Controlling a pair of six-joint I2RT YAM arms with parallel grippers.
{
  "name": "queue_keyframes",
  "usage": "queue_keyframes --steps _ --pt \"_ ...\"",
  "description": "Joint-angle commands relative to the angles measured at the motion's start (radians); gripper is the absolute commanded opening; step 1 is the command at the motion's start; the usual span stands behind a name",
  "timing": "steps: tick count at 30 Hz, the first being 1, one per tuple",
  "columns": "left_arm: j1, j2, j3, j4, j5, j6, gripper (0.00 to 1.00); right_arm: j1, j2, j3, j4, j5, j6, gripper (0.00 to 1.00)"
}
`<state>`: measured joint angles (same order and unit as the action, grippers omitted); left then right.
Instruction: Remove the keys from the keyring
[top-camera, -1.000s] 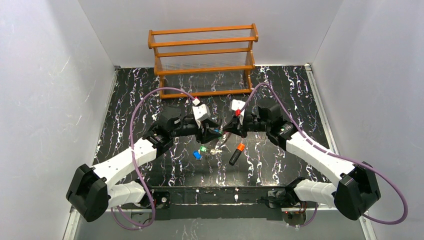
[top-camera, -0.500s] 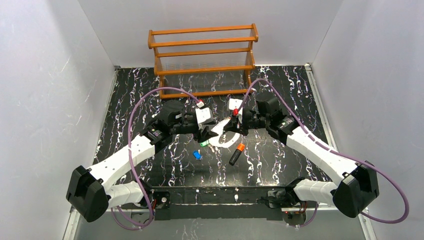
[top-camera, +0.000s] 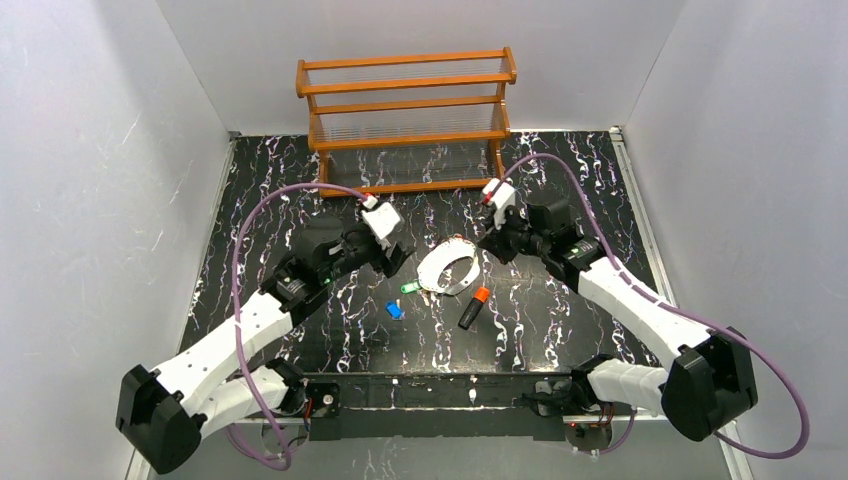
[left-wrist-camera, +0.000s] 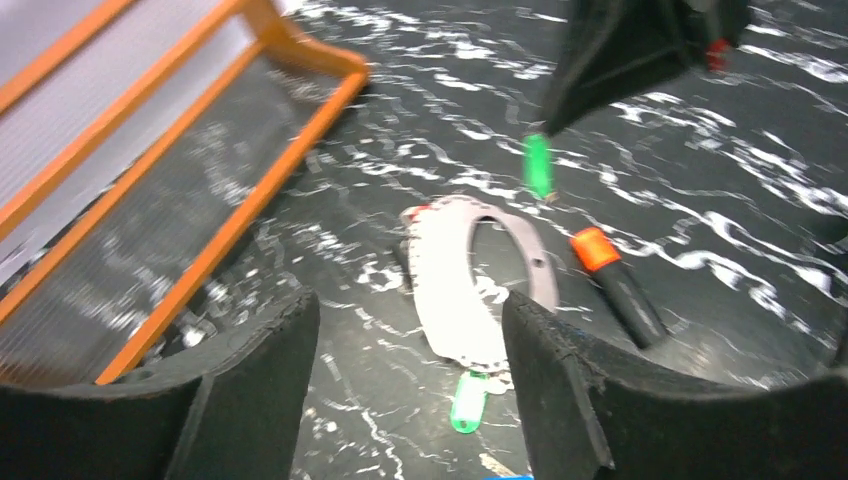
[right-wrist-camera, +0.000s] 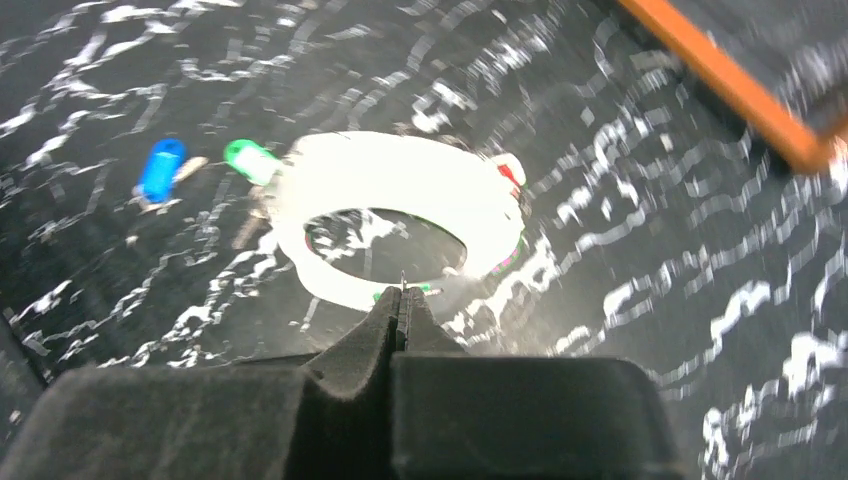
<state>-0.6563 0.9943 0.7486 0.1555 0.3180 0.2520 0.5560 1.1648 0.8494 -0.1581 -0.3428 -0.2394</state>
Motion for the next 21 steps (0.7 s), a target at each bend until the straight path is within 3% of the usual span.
queue_keyframes --steps 1,6,11,14,18,21 --pt "0.006 -0.084 -0.052 0.055 -0.390 -0.097 0.71 -0.095 0.005 -0.079 0.095 0.144 0.221 0.01" --pt "0.006 -0.139 -0.067 0.057 -0.613 -0.134 0.85 -0.186 0.064 -0.157 0.206 0.172 0.376 0.01" --pt "0.007 -0.179 -0.059 0.021 -0.700 -0.153 0.93 -0.211 0.145 -0.208 0.303 0.157 0.456 0.04" --pt "0.007 -0.200 -0.064 0.025 -0.729 -0.160 0.98 -0.231 0.161 -0.237 0.327 0.222 0.502 0.15" --pt "0.008 -0.225 -0.062 0.013 -0.775 -0.190 0.98 -0.245 0.099 -0.267 0.306 0.301 0.542 0.46" --pt "0.008 -0.238 -0.059 0.001 -0.801 -0.197 0.98 -0.248 0.028 -0.272 0.251 0.372 0.554 0.61"
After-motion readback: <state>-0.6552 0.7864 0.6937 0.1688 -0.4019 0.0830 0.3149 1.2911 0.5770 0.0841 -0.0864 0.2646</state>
